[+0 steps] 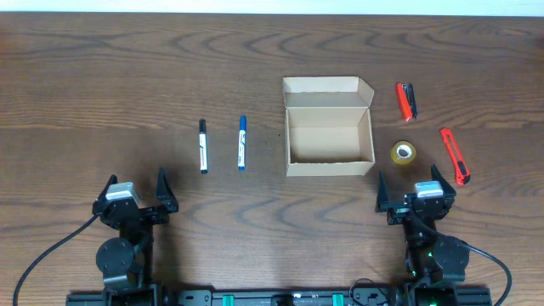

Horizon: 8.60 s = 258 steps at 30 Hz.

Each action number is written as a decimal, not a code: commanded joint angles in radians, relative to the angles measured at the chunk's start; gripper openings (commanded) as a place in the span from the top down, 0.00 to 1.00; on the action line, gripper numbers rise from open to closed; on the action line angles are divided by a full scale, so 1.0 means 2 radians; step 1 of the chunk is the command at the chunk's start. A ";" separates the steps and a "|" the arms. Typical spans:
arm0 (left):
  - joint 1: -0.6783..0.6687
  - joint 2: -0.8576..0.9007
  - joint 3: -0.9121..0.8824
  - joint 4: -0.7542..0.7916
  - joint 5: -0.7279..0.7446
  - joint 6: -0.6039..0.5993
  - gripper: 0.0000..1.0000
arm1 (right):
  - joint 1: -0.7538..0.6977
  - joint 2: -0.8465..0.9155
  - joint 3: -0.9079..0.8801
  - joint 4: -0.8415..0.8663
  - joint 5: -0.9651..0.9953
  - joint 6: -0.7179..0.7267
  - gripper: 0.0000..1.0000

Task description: Pack container

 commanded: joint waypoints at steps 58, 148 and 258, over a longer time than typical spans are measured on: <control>0.000 -0.004 -0.005 -0.023 0.002 0.002 0.05 | -0.004 0.104 0.288 -0.198 0.134 0.073 0.01; 0.000 -0.004 -0.005 -0.023 0.002 0.002 0.05 | -0.118 0.937 0.660 -0.461 0.064 0.100 0.01; 0.000 -0.004 -0.005 -0.023 0.002 0.002 0.04 | 0.099 0.988 1.186 -0.740 -0.034 0.014 0.99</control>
